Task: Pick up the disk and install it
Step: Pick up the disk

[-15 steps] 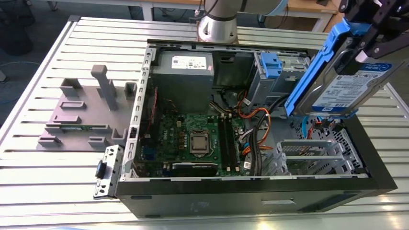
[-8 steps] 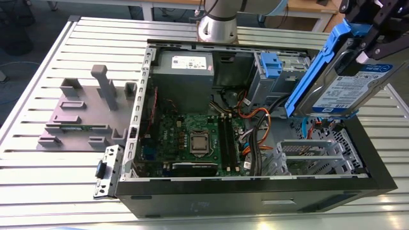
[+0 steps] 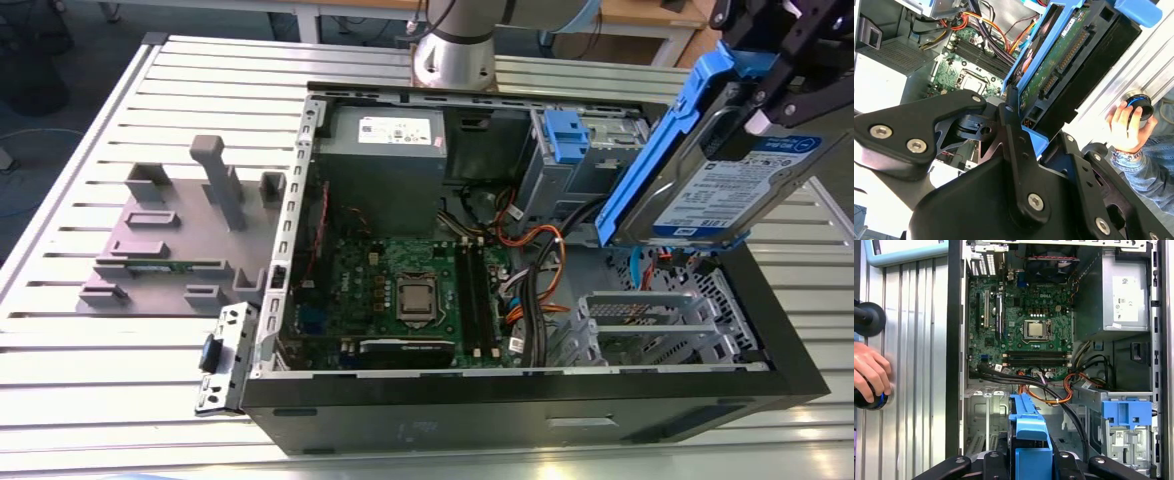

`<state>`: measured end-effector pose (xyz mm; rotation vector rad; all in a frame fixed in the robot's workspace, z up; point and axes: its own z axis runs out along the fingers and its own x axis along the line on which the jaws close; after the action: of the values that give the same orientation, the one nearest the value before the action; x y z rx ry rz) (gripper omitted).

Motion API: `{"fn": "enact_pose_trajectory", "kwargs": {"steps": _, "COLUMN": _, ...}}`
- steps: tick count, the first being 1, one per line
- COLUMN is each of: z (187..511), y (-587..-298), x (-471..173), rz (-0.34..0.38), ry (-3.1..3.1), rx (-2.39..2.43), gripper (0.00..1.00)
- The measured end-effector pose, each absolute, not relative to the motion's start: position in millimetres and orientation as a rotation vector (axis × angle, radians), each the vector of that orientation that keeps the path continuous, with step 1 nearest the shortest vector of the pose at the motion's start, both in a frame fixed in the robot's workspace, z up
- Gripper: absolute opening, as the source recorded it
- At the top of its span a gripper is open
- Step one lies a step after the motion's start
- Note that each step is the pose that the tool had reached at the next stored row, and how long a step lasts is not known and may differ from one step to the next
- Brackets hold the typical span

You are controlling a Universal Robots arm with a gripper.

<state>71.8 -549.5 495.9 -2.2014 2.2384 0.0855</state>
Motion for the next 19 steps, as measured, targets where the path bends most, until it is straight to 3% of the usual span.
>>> {"fn": "enact_pose_trajectory", "kwargs": {"steps": 19, "z": 495.7, "y": -553.7, "x": 71.8, "rz": 0.085, "ry": 2.239, "rx": -2.201, "gripper": 0.37}}
